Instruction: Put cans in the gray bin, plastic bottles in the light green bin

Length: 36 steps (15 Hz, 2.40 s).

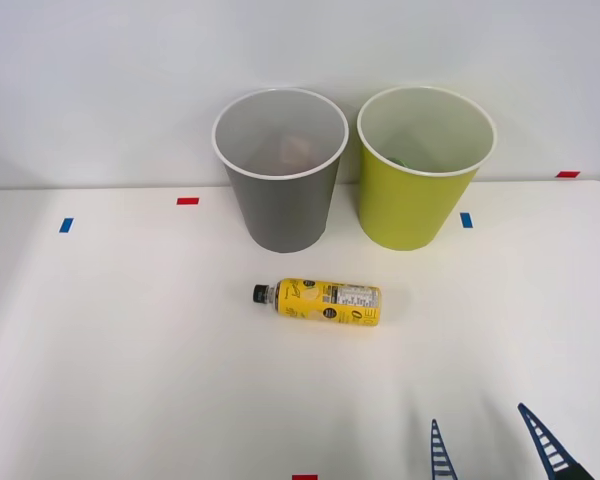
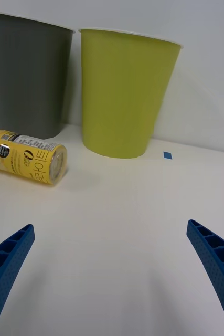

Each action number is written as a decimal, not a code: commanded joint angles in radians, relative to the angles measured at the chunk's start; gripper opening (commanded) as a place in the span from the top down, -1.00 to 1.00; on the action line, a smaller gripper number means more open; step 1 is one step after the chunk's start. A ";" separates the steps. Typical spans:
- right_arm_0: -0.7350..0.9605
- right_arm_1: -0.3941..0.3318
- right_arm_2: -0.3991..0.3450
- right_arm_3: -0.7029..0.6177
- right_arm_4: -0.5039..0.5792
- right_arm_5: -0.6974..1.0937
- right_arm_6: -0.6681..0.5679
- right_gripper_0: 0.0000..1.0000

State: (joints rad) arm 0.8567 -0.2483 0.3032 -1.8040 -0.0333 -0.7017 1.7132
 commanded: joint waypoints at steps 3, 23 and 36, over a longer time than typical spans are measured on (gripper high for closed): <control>0.048 0.021 0.014 0.000 -0.019 -0.030 0.009 -1.00; 0.070 0.029 0.025 0.000 -0.020 -0.030 0.014 -1.00; 0.070 0.029 0.025 0.000 -0.020 -0.030 0.014 -1.00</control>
State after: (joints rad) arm 0.9265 -0.2193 0.3282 -1.8040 -0.0536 -0.7318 1.7272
